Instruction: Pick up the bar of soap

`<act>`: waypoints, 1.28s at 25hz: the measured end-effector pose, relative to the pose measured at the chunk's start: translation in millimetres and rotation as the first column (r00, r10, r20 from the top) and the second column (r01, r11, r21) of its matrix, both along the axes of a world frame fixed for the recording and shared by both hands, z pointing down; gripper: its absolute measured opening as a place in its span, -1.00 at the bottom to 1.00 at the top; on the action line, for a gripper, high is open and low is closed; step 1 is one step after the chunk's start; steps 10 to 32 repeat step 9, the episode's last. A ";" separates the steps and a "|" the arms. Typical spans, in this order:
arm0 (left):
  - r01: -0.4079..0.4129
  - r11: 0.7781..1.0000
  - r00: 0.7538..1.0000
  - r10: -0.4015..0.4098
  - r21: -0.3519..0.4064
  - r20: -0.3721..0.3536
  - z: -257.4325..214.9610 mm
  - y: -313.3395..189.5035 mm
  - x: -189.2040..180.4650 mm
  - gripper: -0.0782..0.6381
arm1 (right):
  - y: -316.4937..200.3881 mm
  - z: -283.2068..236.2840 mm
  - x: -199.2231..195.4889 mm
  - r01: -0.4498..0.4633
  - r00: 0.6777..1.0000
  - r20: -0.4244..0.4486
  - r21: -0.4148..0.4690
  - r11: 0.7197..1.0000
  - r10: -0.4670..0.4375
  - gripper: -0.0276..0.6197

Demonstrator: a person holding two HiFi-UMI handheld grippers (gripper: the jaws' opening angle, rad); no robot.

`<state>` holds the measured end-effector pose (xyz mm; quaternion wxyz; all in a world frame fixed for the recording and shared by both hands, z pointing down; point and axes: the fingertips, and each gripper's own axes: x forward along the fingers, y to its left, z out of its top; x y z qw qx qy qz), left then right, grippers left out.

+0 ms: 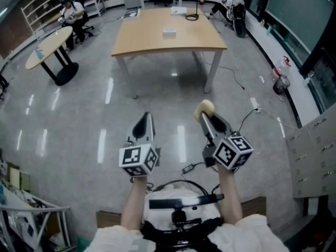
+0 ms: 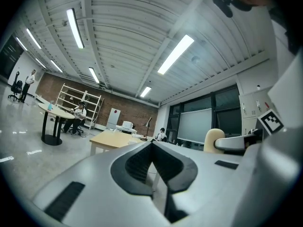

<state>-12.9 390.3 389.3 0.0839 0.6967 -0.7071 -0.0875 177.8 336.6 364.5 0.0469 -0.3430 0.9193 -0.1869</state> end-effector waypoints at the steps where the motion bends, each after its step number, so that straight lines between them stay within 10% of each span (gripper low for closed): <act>1: 0.001 1.000 1.000 -0.001 -0.012 0.005 3.4 -0.6 -1.6 -0.77 | -0.4 0.3 -1.7 0.002 1.000 -0.002 0.002 1.000 -0.002 -0.57; 32: -0.003 0.999 1.000 0.004 -0.048 0.011 15.0 3.5 2.3 -0.77 | -1.3 4.5 0.1 -0.002 1.000 -0.015 -0.010 1.000 0.002 -0.57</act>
